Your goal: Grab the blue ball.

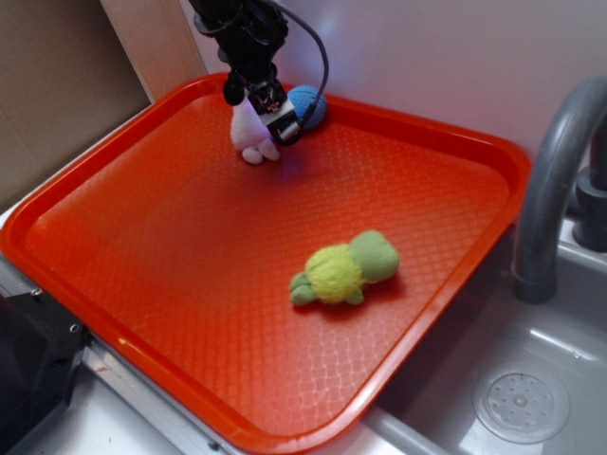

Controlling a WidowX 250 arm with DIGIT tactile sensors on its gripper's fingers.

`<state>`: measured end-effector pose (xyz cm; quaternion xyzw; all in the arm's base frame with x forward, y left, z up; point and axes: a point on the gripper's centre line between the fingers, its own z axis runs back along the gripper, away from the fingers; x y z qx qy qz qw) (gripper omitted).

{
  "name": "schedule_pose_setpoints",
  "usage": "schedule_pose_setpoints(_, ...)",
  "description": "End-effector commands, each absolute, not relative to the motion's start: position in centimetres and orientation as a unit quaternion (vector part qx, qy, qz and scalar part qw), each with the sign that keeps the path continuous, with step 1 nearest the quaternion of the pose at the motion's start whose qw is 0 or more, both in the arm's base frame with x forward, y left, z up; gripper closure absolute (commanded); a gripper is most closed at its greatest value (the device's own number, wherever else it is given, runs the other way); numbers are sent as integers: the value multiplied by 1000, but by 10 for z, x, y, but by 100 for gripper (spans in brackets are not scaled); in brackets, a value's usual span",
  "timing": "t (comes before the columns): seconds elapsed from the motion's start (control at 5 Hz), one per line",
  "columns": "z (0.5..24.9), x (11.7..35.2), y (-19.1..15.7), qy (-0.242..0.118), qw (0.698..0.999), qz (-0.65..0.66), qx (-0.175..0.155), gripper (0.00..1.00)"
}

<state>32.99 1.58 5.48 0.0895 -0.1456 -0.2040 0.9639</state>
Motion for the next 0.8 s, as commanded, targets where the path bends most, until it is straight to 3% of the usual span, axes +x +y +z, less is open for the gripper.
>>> schedule_pose_setpoints(0.0,76,341,13,-176,959,-198,98,0)
schedule_pose_setpoints(0.2,76,341,13,-176,959,-198,98,0)
schedule_pose_setpoints(0.6,50,357,2,-189,954,-212,96,0)
